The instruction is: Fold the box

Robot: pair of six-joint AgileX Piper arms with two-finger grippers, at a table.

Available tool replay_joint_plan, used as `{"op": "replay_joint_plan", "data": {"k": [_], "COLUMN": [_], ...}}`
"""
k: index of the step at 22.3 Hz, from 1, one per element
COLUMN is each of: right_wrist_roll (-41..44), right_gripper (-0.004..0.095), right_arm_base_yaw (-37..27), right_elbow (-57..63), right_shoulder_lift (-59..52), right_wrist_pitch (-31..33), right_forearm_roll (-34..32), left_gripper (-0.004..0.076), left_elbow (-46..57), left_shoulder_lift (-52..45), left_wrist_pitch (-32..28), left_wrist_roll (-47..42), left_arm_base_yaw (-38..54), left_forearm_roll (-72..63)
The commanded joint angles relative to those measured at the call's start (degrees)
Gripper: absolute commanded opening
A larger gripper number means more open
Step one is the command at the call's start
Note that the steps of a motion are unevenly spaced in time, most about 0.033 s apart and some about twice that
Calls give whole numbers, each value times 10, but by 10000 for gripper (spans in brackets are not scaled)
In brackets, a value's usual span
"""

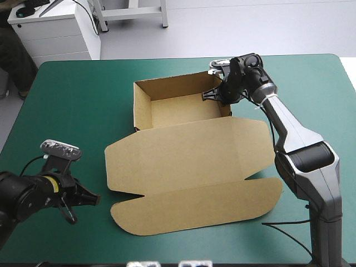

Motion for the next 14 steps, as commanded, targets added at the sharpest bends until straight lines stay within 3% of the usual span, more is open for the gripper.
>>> {"op": "replay_joint_plan", "data": {"k": [1, 9, 14], "right_wrist_roll": [4, 1, -18], "right_gripper": [-19, -19, -19], "right_arm_base_yaw": [-32, -149, -269], "right_elbow": [-37, -21, 130], "right_shoulder_lift": [-47, -107, -181], "right_wrist_pitch": [25, 24, 24], "right_forearm_roll": [-27, -16, -56], "left_gripper": [-8, -8, -8], "left_elbow": [26, 96, 103], "left_shoulder_lift": [-54, -149, -156], "left_wrist_pitch": [-35, -19, -20], "left_wrist_roll": [-19, -19, -19], "left_arm_base_yaw": [-2, -2, -2], "left_forearm_roll": [8, 6, 7]}}
